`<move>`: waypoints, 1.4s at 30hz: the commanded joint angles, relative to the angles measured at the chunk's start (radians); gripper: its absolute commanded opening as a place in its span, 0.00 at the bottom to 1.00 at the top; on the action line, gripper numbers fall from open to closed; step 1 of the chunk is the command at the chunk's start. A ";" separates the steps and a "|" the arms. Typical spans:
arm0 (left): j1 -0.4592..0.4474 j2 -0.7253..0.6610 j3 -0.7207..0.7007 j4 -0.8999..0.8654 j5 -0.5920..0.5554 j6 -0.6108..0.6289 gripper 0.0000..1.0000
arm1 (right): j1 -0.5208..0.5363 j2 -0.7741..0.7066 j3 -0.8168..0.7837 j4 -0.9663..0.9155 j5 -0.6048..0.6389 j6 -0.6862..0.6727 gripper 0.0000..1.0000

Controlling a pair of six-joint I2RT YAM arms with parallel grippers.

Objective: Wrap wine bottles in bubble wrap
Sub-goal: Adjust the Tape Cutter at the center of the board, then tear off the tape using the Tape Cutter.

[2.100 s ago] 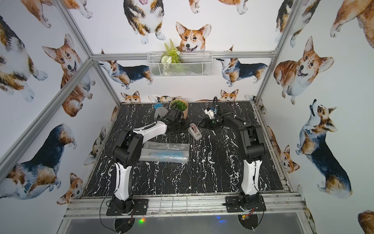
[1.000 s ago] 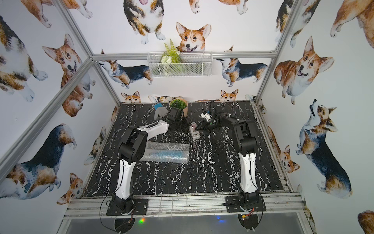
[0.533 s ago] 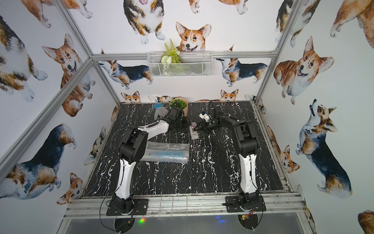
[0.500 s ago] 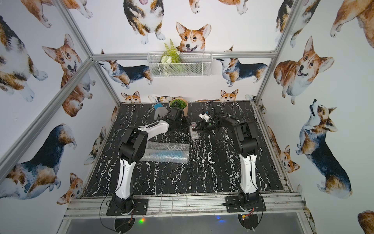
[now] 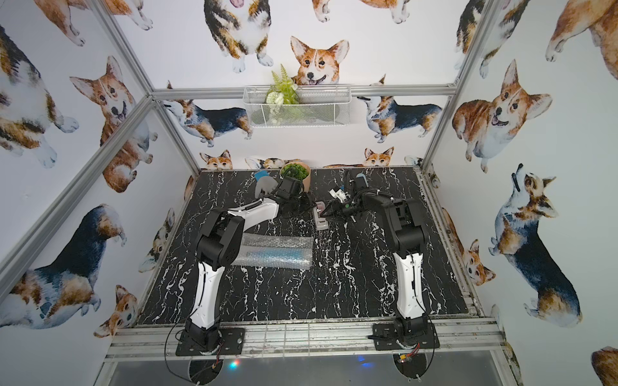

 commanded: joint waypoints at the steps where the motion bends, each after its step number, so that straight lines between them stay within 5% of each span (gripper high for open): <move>1: -0.002 0.020 -0.005 -0.097 0.029 0.000 0.28 | 0.002 0.017 0.010 0.015 -0.041 0.017 0.48; 21: -0.001 0.031 -0.003 -0.104 0.040 0.009 0.27 | 0.010 0.029 -0.087 0.296 -0.148 0.237 0.45; 31: 0.003 0.032 -0.003 -0.110 0.044 0.014 0.27 | 0.009 0.019 -0.119 0.318 -0.145 0.255 0.22; 42: 0.005 0.043 0.006 -0.115 0.053 0.017 0.27 | 0.007 -0.008 -0.168 0.386 -0.151 0.302 0.13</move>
